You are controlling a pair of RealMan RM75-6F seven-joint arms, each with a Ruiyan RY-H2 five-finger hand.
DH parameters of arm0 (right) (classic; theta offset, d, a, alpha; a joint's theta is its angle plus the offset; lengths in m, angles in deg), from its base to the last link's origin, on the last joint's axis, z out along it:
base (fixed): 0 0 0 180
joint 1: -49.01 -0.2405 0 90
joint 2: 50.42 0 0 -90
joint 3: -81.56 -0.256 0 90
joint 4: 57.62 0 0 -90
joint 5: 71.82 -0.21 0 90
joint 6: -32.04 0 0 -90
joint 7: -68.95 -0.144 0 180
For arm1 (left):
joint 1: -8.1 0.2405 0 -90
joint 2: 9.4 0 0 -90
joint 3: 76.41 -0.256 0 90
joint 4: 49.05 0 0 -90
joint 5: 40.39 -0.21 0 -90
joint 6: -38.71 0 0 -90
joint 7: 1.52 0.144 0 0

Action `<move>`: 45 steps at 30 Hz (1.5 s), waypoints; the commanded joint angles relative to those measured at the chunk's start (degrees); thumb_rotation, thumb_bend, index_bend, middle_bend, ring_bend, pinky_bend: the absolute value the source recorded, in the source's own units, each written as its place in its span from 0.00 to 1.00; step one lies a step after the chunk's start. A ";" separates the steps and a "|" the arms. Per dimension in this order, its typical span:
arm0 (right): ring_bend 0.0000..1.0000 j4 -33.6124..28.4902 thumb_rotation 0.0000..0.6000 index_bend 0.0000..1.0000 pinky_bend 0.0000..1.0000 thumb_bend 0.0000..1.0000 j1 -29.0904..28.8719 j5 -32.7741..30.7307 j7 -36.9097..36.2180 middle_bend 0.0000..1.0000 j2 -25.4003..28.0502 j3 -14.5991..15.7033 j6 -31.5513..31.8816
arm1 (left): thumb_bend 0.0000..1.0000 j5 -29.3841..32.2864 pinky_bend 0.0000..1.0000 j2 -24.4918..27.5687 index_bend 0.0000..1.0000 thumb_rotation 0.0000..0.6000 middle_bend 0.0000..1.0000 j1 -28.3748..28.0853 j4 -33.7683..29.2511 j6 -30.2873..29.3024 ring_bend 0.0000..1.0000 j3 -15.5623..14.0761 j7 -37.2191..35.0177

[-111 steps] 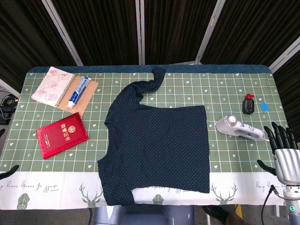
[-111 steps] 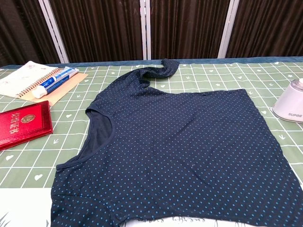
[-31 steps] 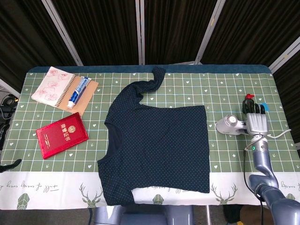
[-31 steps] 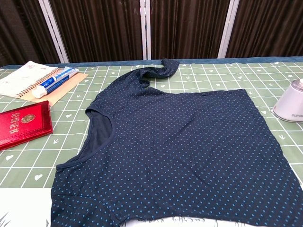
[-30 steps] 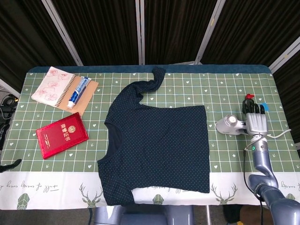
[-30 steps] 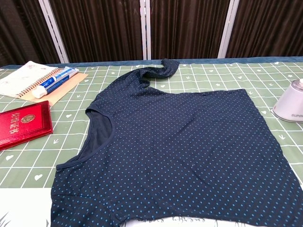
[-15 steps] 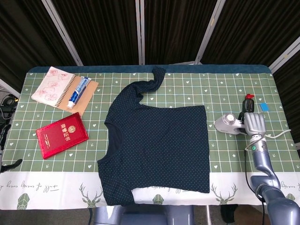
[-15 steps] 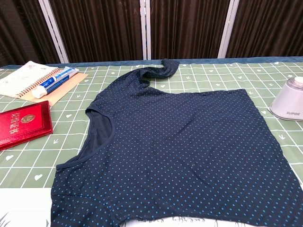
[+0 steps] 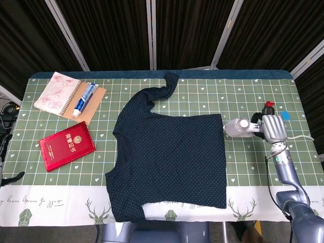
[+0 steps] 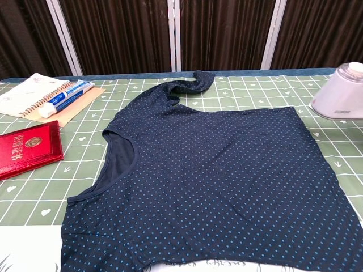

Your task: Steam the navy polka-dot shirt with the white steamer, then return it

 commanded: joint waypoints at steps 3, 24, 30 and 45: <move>0.64 -8.22 1.00 0.80 0.95 0.79 -2.31 5.96 -0.87 0.64 2.48 3.17 6.97 | 0.00 0.30 0.00 0.07 0.00 1.00 0.00 -0.11 0.14 0.28 0.00 0.09 -0.28; 0.64 -36.17 1.00 0.80 0.95 0.79 -12.13 15.78 15.70 0.64 3.20 6.55 5.30 | 0.00 2.72 0.00 -0.01 0.00 1.00 0.00 -0.80 1.39 1.91 0.00 0.72 -0.83; 0.64 -36.81 1.00 0.80 0.95 0.79 -13.63 16.96 18.27 0.64 0.17 7.44 3.17 | 0.00 2.99 0.00 -0.07 0.00 1.00 0.00 -0.88 1.62 2.13 0.00 0.70 -0.81; 0.64 -28.50 1.00 0.80 0.94 0.79 -12.10 16.14 17.03 0.64 -5.22 8.96 3.12 | 0.00 2.91 0.00 -0.15 0.00 1.00 0.00 -0.83 1.75 1.82 0.00 0.62 -0.67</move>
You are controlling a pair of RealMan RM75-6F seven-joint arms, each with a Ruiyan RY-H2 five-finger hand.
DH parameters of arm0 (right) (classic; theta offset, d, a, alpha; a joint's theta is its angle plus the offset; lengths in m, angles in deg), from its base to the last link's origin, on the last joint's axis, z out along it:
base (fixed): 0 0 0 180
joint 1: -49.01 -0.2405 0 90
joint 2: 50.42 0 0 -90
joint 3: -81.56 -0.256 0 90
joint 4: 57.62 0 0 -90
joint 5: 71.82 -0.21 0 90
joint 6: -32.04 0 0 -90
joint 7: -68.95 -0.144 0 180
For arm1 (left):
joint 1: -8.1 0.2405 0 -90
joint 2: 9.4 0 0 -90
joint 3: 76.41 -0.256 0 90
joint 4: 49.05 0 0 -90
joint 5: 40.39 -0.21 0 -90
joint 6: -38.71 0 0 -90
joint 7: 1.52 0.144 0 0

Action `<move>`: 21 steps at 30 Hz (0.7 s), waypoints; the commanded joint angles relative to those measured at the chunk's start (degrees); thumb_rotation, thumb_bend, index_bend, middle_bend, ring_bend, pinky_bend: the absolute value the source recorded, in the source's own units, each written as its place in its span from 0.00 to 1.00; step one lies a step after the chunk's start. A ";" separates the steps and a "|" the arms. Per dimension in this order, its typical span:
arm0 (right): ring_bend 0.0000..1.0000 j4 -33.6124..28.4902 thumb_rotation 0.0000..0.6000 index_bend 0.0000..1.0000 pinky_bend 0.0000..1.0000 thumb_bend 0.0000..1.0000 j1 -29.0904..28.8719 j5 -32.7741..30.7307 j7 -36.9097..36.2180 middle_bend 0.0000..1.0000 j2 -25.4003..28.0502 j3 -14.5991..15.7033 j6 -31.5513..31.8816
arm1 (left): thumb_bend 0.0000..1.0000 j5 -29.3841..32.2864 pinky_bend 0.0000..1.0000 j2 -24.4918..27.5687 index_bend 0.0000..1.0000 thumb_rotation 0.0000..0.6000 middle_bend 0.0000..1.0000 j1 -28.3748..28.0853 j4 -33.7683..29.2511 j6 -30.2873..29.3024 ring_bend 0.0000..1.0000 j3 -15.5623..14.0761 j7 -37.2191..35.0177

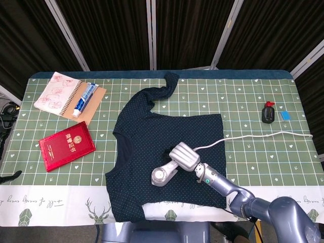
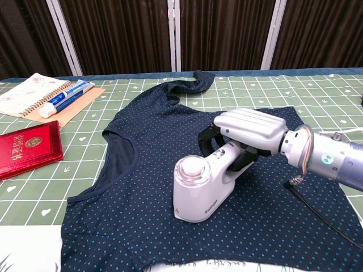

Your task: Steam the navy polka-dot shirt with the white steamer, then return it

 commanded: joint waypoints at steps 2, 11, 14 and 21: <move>0.64 3.63 1.00 0.80 0.94 0.79 0.83 -0.22 -2.18 0.64 -0.95 0.58 0.75 | 0.00 0.04 0.00 -0.21 0.00 1.00 0.00 -0.07 0.05 0.02 0.00 -0.05 0.41; 0.64 13.10 1.00 0.80 0.94 0.79 3.22 -0.15 -8.26 0.64 -0.84 2.64 2.29 | 0.00 0.14 0.00 -0.55 0.00 1.00 0.00 -0.24 -0.15 0.05 0.00 -0.15 1.40; 0.64 16.75 1.00 0.80 0.94 0.79 4.32 0.37 -11.15 0.64 -0.56 3.76 3.47 | 0.00 0.18 0.00 -0.68 0.00 1.00 0.00 -0.28 -0.17 0.05 0.00 -0.16 1.60; 0.64 25.64 1.00 0.80 0.94 0.79 6.69 0.23 -17.11 0.64 -1.29 4.73 5.55 | 0.00 -0.02 0.00 -0.92 0.00 1.00 0.00 -0.42 -0.41 0.11 0.00 -0.33 2.16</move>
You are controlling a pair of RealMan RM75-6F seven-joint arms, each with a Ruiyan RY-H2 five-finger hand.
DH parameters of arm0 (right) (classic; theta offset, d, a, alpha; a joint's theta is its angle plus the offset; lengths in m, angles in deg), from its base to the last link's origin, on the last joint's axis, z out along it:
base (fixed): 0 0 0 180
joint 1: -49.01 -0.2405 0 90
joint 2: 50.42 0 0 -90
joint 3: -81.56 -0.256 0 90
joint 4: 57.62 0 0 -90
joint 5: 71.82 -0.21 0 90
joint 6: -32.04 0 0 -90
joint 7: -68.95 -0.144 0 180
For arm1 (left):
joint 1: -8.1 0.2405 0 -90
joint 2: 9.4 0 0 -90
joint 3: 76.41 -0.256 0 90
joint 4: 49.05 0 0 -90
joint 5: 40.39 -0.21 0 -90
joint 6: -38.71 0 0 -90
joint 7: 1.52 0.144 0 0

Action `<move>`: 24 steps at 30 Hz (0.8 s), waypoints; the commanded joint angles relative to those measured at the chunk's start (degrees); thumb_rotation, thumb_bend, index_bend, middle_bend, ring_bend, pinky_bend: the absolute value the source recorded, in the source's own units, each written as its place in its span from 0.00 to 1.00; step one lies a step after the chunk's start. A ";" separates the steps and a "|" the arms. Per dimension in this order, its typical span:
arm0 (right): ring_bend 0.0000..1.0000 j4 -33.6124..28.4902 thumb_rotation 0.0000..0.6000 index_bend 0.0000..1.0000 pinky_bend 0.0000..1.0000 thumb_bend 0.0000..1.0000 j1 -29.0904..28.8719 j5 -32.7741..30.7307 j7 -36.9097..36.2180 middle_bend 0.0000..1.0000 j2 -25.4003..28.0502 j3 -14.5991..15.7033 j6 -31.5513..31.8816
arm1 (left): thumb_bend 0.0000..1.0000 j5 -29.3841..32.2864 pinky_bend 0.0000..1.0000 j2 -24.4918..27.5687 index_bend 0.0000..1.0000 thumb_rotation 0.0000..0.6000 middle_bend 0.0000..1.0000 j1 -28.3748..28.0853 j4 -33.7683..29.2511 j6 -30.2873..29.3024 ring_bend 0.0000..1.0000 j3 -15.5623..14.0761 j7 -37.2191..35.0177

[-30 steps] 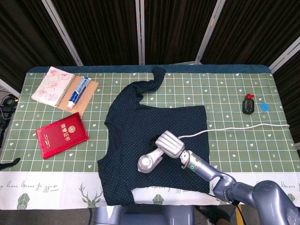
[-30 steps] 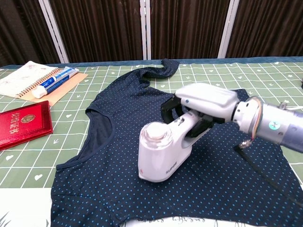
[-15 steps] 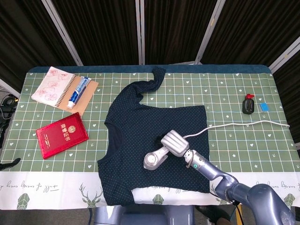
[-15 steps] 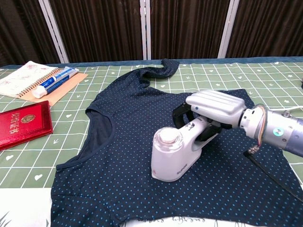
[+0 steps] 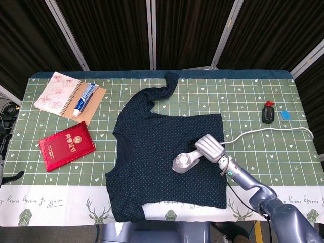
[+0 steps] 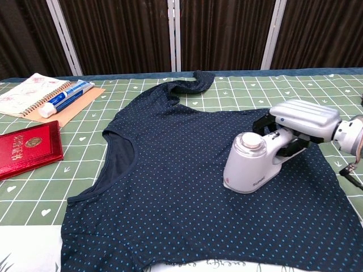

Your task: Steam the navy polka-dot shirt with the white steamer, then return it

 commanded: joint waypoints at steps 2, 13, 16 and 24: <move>0.64 5.75 1.00 0.80 0.94 0.79 1.71 0.09 -3.84 0.64 -0.83 0.88 1.82 | 0.00 0.08 0.00 -0.20 0.00 1.00 0.00 -0.14 0.01 0.18 0.00 -0.05 0.38; 0.64 10.24 1.00 0.80 0.94 0.79 2.37 0.41 -5.87 0.64 -2.98 1.54 3.19 | 0.00 -0.01 0.00 -0.39 0.00 1.00 0.00 -0.19 -0.19 0.03 0.00 -0.13 0.74; 0.64 9.96 1.00 0.80 0.94 0.79 2.06 0.73 -6.13 0.64 -3.22 1.77 3.82 | 0.00 -0.03 0.00 -0.33 0.00 1.00 0.00 -0.18 -0.24 -0.02 0.00 -0.10 0.62; 0.64 5.70 1.00 0.80 0.94 0.79 0.92 2.59 -3.40 0.64 -4.21 2.77 7.07 | 0.00 -0.02 0.00 -0.05 0.00 1.00 0.00 -0.14 -0.28 -0.08 0.00 0.00 0.05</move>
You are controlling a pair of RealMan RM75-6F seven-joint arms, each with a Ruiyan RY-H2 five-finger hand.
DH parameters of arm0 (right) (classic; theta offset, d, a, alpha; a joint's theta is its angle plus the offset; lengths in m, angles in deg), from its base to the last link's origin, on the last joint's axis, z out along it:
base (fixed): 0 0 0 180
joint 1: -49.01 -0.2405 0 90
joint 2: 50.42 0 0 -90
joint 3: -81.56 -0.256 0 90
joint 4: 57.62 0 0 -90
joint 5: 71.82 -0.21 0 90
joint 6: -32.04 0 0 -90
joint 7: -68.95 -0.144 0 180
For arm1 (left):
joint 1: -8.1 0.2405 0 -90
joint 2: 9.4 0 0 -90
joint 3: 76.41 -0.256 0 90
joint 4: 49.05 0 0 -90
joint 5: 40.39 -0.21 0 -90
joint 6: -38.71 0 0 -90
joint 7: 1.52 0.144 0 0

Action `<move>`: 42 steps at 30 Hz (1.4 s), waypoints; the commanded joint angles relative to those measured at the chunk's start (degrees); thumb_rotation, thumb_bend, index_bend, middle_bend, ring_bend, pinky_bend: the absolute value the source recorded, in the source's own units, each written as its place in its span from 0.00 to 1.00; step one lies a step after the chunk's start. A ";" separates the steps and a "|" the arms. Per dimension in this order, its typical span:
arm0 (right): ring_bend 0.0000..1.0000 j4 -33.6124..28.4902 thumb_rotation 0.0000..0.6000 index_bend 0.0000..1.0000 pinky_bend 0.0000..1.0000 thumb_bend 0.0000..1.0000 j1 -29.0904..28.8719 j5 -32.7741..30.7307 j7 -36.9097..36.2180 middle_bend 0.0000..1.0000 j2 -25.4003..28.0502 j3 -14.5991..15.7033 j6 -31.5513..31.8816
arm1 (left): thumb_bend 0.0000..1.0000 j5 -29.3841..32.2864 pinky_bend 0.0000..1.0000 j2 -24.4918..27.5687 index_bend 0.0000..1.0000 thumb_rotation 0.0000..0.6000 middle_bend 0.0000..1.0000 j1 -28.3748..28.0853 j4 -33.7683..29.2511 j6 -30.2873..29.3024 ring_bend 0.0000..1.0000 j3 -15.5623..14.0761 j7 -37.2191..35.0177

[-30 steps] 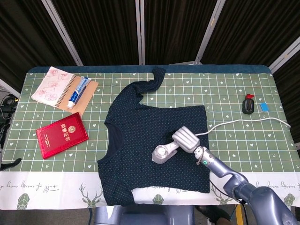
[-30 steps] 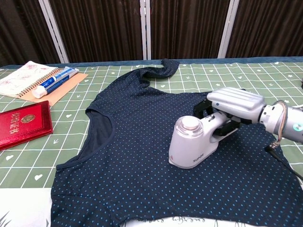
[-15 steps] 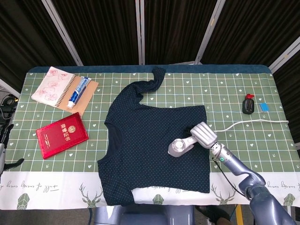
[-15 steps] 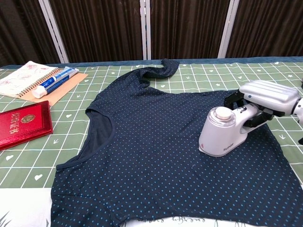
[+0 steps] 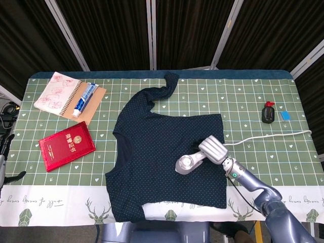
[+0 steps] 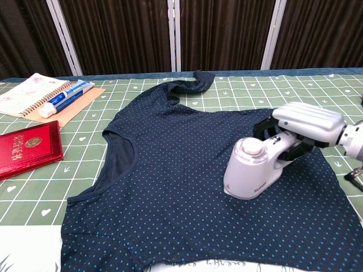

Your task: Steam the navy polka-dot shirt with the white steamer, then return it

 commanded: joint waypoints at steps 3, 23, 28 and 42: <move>0.64 -4.64 1.00 0.80 0.94 0.79 -0.90 2.59 5.18 0.64 -1.10 1.56 2.71 | 0.00 -0.02 0.00 0.18 0.00 1.00 0.00 0.05 0.05 -0.08 0.00 0.04 -0.26; 0.64 -13.31 1.00 0.80 0.94 0.79 -0.90 5.67 12.47 0.64 2.30 3.61 4.79 | 0.00 -0.17 0.00 0.34 0.00 1.00 0.00 0.19 0.01 -0.34 0.00 -0.02 -0.56; 0.64 -6.60 1.00 0.80 0.94 0.79 0.90 4.44 9.07 0.64 1.94 3.40 4.94 | 0.00 -0.22 0.00 0.29 0.00 1.00 0.00 0.11 -0.03 -0.15 0.00 -0.12 -0.38; 0.64 6.34 1.00 0.80 0.95 0.79 5.36 0.46 -2.05 0.64 2.62 1.91 3.40 | 0.00 -0.70 0.00 0.25 0.00 1.00 0.00 0.15 -0.32 -0.45 0.00 -0.26 -0.11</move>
